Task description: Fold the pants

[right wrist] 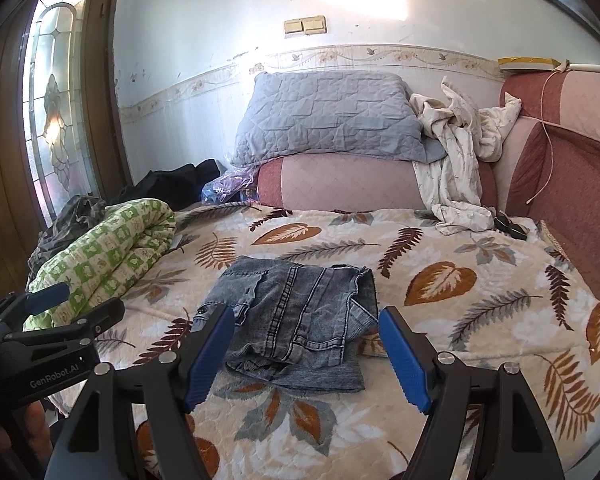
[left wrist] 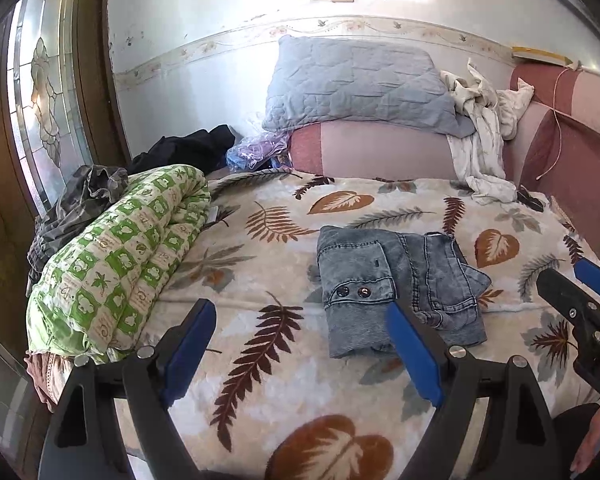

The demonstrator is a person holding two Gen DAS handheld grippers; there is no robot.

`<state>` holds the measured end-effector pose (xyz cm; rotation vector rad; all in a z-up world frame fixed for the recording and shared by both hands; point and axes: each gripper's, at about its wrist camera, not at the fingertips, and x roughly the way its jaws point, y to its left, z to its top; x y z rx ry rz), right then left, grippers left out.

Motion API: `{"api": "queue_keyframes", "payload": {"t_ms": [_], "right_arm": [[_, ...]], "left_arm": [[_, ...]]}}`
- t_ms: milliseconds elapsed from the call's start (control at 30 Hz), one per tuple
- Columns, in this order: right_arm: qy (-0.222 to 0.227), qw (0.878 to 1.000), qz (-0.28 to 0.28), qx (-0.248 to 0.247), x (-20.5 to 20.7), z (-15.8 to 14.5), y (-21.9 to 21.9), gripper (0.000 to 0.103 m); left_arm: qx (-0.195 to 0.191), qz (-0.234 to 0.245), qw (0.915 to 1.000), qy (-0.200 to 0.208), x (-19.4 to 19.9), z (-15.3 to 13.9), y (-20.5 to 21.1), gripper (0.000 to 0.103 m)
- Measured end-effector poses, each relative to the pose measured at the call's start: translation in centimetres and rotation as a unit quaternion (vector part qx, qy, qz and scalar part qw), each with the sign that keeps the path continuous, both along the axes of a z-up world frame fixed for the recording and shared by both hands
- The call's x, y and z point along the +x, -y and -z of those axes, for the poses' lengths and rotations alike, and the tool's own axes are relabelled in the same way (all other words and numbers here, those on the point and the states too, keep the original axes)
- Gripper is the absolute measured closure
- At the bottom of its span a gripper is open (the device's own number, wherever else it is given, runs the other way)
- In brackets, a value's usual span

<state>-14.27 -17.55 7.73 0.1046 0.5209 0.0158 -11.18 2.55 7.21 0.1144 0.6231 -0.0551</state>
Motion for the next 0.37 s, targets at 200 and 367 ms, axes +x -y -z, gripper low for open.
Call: {"api": "queue_keyframes", "payload": {"t_ms": [200,367], "right_arm": [[-0.005,1.0,0.0,0.004,0.3,0.4,0.1,0.025],[-0.016,1.0,0.008,0.004,1.2,1.1,0.8,0.025]], "left_arm": [[0.007,-0.025,0.9994,0.022,-0.2,0.1,0.0,0.015],[0.005,-0.019,0.9994,0.03,0.1,0.1,-0.2,0.001]]}}
